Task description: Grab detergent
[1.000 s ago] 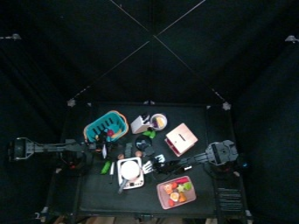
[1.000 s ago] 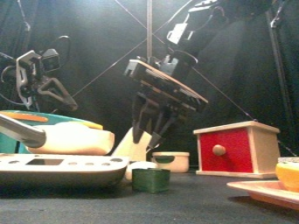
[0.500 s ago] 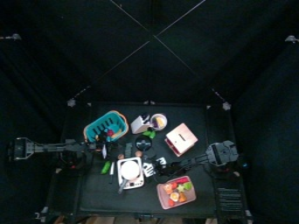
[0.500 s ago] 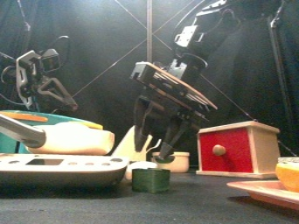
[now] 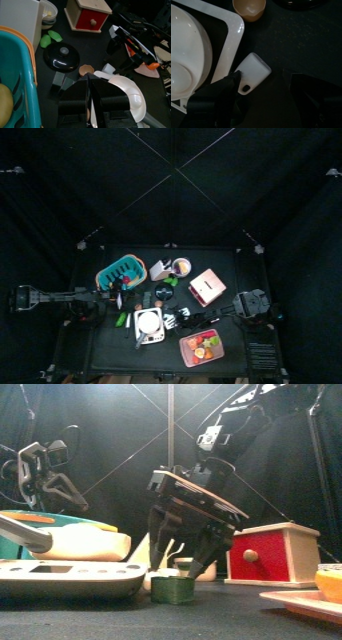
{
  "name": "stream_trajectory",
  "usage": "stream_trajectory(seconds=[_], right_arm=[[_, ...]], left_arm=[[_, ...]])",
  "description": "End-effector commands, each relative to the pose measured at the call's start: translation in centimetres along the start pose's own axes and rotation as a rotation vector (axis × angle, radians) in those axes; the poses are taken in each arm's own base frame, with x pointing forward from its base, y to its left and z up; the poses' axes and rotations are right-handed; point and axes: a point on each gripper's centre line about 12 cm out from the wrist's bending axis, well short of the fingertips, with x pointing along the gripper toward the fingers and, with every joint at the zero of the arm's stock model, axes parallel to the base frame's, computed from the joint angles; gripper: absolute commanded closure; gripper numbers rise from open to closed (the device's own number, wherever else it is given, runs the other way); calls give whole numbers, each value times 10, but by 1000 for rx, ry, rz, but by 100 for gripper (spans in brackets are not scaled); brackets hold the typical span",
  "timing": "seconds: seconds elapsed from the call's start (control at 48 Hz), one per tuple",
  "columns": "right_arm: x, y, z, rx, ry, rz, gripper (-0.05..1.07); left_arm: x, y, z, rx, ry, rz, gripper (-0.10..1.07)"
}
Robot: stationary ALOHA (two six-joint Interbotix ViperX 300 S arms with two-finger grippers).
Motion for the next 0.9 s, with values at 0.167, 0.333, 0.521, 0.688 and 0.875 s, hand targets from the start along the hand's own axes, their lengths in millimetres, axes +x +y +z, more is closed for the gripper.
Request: stream_trajectory(seconds=[0.167,0.333,0.521,0.688,0.875], right_arm=[[-2,3,11,32,-9,14,5],[3,0,3,46,19,-5,5],[-4,-9,2,54,21,-37,5],[-16,-13,3,42,8,-55,5],[-37,-12,8,13,-24,-16,5]], left_arm=[[1,-1,4,-1,-11,-3,55],[1,-1,4,-1,-11,-3,55],[1,-1,4,-1,-12,-3,55],[1,-1,3,-1,-9,-2,55],[1,0,3,-2,-10,-1,55]])
